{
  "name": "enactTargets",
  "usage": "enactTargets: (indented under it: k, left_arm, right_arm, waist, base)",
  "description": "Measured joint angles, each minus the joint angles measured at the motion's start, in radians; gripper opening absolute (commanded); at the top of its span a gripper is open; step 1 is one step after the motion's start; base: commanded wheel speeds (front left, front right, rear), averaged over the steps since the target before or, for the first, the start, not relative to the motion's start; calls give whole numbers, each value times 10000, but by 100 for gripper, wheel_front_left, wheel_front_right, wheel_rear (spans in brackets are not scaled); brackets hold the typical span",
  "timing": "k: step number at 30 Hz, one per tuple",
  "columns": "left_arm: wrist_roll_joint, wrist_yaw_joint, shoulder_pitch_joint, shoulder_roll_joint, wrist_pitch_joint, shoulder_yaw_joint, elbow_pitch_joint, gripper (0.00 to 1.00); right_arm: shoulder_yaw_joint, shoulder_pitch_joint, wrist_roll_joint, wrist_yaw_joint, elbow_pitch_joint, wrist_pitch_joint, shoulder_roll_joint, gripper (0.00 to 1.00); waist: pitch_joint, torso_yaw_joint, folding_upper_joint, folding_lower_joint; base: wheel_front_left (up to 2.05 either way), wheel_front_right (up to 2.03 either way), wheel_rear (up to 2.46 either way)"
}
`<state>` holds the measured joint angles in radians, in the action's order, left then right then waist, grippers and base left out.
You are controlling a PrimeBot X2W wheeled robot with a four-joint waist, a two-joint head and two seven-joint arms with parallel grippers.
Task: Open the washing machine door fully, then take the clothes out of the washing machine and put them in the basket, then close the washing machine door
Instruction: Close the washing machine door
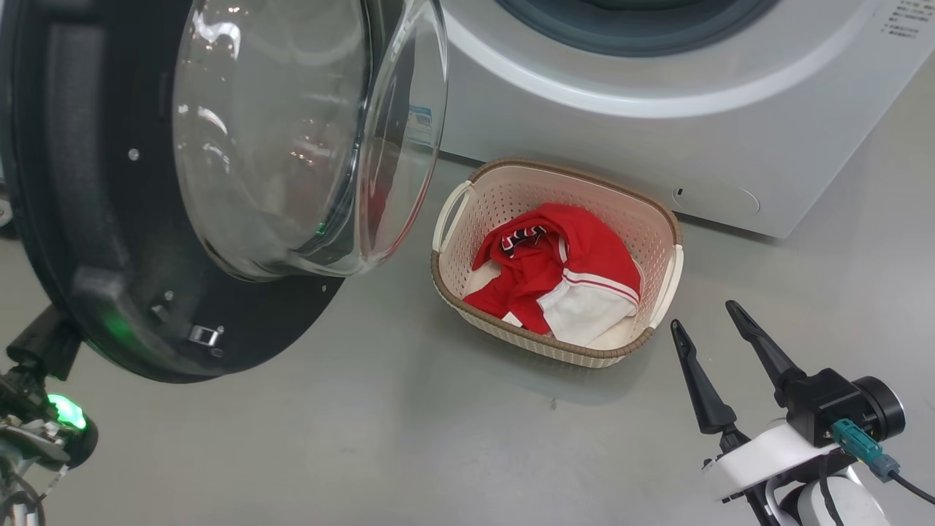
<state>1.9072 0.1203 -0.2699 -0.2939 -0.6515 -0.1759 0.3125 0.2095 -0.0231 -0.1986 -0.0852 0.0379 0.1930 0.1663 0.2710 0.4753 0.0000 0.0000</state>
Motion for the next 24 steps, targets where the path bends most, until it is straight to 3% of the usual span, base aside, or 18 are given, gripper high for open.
enactTargets:
  k: [10,24]
  left_arm:
    - [0,2,320,203,-1035,232,-1655,0]
    - [-81,2,1291,690,-1850,518,-3488,0]
  right_arm:
    - [180,-3,0,-2,-50,-21,-73,100]
    - [240,109,-36,0,-31,31,-401,100]
  waist:
    - [-58,-76,0,0]
    - [-86,-910,0,0]
  base:
    - [0,0,0]
    - [0,0,0]
